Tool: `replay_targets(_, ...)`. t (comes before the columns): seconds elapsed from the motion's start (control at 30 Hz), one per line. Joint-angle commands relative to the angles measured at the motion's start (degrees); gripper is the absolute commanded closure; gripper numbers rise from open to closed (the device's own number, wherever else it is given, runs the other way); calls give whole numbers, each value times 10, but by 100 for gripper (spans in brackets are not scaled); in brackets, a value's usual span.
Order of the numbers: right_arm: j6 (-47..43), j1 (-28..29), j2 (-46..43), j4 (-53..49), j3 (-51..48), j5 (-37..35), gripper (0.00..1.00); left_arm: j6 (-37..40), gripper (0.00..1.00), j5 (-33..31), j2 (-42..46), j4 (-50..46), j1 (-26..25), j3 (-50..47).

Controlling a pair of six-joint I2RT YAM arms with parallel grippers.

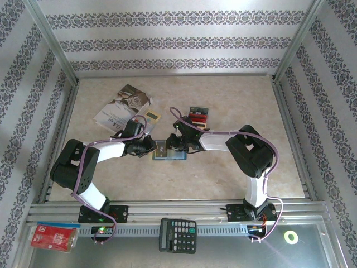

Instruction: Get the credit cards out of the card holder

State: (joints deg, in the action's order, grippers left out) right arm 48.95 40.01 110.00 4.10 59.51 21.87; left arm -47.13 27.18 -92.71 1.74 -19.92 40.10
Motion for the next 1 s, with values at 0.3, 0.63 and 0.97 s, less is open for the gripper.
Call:
replay_targets(0.3,25,4,-2,-19,-10,-34,84,11,90,-16,-4,3,-7,2)
replay_targets(0.63,32,3,-34,2,-30,-43,84,11,90,-16,-6,3,-7,1)
replay_targets(0.97,40,5,-37,3,-34,-36,84,22,90,-5,37,-27,-8,31)
